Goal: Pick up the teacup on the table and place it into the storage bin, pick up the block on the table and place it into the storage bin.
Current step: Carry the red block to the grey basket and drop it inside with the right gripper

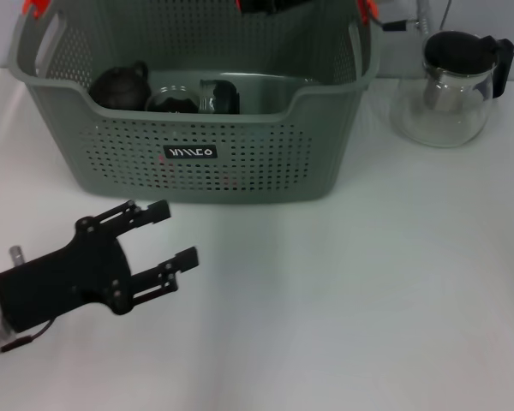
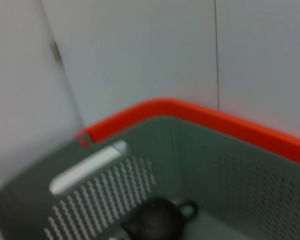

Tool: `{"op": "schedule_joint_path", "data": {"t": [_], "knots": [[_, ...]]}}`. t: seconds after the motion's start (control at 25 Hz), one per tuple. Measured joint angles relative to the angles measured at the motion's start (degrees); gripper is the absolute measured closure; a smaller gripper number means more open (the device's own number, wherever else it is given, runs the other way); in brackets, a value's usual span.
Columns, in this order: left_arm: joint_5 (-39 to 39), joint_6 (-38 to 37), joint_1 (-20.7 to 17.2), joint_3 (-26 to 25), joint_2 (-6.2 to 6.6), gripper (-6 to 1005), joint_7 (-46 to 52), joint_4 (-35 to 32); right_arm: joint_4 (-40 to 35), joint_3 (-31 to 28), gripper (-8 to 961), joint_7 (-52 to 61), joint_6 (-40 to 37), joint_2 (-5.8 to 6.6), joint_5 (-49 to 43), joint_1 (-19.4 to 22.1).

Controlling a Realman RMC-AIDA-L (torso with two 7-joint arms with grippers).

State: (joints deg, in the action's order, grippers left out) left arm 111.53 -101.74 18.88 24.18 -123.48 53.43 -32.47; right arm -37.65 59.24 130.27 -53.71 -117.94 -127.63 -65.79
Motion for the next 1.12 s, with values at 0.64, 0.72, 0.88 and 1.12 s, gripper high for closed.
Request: {"op": "schedule_joint_path", "data": {"t": [0.64,0.72,0.88,1.12], "knots": [[0.0,0.0,2.3,0.2,-0.37,265,0.3,0.1,4.9,3.5,608,0.3,5.1,-1.33,-5.3,-3.3],[0.0,-0.1,2.2,0.2,-0.36,265,0.3,0.1,4.1,3.4,593,-0.5,4.8,-1.28,-5.1,-2.9],[-0.2,-0.4,2.1,0.1,-0.36,265,0.3,0.1,-1.8,3.4,334,-7.7,3.3,-2.31,0.4,1.8],[-0.9,-1.2,1.5,0.0,-0.06,264,0.3,0.1,-12.7,3.0,203,-30.4,-10.8,-1.72,32.1,17.8]]}}
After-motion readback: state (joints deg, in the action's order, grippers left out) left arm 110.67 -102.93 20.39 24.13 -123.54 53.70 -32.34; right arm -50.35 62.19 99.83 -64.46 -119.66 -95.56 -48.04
